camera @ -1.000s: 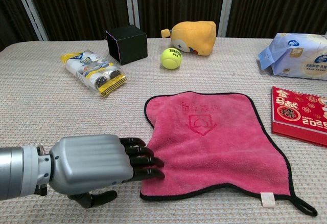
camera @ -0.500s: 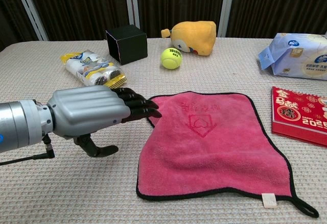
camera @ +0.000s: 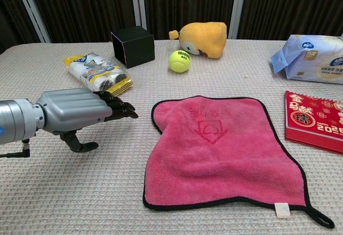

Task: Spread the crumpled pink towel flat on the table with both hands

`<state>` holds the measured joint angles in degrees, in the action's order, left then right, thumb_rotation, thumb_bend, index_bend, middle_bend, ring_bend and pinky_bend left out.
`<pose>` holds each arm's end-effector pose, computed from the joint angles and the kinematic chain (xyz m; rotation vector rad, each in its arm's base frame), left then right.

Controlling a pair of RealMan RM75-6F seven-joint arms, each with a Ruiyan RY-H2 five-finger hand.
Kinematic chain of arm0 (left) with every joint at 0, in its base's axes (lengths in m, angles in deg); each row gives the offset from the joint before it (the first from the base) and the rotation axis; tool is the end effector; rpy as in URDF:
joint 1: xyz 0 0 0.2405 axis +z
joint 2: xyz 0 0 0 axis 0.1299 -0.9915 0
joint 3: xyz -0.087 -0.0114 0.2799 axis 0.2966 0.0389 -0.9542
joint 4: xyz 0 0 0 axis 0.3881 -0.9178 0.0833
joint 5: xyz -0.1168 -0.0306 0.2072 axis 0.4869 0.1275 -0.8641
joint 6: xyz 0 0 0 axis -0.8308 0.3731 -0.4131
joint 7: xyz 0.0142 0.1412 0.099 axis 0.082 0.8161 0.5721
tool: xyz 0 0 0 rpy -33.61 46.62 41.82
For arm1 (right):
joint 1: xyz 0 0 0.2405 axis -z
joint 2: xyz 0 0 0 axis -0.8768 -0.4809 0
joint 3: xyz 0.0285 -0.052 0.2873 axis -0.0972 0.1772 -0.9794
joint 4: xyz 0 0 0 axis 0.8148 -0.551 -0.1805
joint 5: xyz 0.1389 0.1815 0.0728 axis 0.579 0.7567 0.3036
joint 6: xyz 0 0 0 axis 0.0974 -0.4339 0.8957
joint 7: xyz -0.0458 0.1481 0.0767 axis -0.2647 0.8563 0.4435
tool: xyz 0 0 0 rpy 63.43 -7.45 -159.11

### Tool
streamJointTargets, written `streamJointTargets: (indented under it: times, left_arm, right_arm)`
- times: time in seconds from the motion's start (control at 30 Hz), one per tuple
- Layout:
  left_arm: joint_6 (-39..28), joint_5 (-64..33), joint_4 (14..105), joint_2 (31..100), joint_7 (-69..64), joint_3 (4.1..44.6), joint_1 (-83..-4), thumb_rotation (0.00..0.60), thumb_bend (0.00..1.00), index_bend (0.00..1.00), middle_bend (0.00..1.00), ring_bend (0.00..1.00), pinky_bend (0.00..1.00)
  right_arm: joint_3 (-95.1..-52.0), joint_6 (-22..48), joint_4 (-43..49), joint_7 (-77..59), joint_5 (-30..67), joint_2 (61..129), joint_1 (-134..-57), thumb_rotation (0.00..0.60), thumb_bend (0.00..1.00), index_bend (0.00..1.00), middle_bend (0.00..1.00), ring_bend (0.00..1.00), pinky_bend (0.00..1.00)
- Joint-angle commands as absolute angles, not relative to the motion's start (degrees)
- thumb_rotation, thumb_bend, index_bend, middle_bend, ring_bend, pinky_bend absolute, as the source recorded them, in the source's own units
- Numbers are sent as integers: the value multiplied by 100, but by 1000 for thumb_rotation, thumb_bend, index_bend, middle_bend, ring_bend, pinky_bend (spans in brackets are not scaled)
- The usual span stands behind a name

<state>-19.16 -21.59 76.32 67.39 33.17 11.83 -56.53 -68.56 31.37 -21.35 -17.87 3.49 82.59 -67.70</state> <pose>-0.1760 0.3495 -0.0845 -2.3032 -0.5068 -0.5768 -0.3321 -0.2297 0.1001 1.2796 -1.0510 0.9185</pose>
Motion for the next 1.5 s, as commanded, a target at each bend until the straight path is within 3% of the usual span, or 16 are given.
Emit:
streamJointTargets:
  times: [0.03, 0.4, 0.57, 0.87, 1.5]
  left_arm:
    - [-2043, -2048, 7481, 6868, 3413, 1326, -5768, 600, 396, 0, 0, 0, 0]
    - [-2383, -1466, 7086, 7283, 3845, 1809, -6238, 600, 401, 0, 0, 0, 0]
    - [-2578, -1012, 6973, 7370, 4147, 1857, -6457, 600, 459, 0, 0, 0, 0]
    - [-2713, -308, 6888, 7450, 4589, 1741, -6774, 600, 600, 0, 0, 0, 0]
    - [-2473, 232, 6835, 7353, 4807, 1388, -6920, 600, 620, 0, 0, 0, 0]
  right_arm:
    - [-6869, 3116, -2113, -1770, 366, 8265, -6775, 600, 386, 0, 0, 0, 0]
    - [-6914, 3043, -2018, -1638, 443, 8238, -6770, 600, 386, 0, 0, 0, 0]
    - [-6934, 3040, -2019, -1548, 432, 8216, -6764, 600, 386, 0, 0, 0, 0]
    - [-6955, 3019, -2040, -1441, 415, 8175, -6761, 600, 386, 0, 0, 0, 0]
    - [-6902, 2961, -2150, -1323, 352, 8123, -6739, 600, 386, 0, 0, 0, 0]
